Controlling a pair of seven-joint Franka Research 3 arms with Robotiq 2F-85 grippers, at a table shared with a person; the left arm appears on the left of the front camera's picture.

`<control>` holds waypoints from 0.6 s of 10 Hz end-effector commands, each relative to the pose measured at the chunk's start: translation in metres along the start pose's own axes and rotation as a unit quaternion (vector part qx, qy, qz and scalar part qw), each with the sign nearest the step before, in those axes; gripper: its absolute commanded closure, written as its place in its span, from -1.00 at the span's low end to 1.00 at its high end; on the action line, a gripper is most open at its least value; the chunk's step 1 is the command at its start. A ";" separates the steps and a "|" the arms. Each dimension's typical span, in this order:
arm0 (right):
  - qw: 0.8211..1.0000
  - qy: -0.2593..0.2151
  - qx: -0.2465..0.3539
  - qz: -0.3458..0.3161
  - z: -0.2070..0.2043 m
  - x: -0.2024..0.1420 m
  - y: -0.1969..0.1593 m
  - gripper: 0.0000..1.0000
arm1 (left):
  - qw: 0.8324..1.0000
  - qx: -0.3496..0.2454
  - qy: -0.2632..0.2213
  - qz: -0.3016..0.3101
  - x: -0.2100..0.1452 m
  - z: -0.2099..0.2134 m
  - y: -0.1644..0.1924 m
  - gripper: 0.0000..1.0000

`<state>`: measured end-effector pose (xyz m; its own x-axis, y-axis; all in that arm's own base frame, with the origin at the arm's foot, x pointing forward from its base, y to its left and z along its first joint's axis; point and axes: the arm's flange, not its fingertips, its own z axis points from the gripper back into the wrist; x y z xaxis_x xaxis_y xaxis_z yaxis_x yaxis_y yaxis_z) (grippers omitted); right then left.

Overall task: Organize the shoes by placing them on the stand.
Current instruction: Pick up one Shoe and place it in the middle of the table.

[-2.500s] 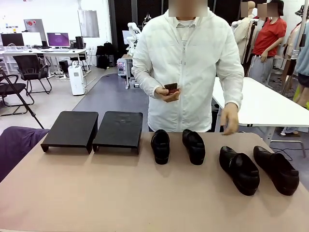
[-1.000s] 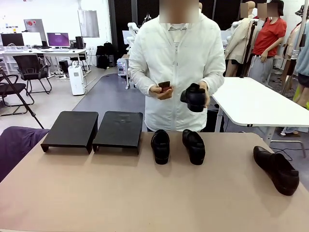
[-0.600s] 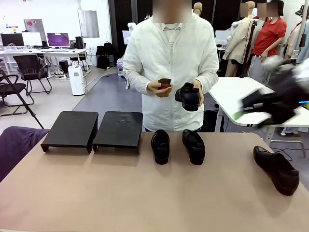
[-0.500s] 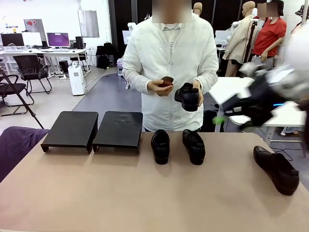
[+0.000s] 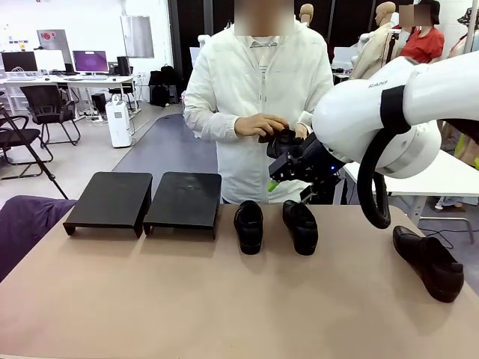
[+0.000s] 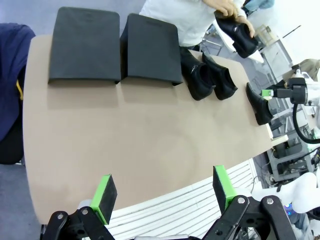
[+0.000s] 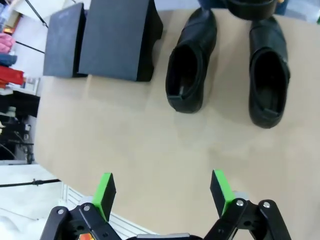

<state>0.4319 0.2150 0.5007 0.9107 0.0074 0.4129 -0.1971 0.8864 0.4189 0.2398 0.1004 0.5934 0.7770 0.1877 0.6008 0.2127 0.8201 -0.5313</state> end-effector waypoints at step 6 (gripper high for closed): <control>0.997 0.058 0.019 -0.044 0.211 -0.056 -0.082 -1.00 | 1.000 -0.011 -0.001 -0.005 0.000 0.002 0.002 -1.00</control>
<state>0.3452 0.0899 0.5871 0.9329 -0.0250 0.3594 -0.1633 0.8599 0.4837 0.2399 0.1008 0.5934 0.7770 0.1881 0.6008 0.2128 0.8197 -0.5318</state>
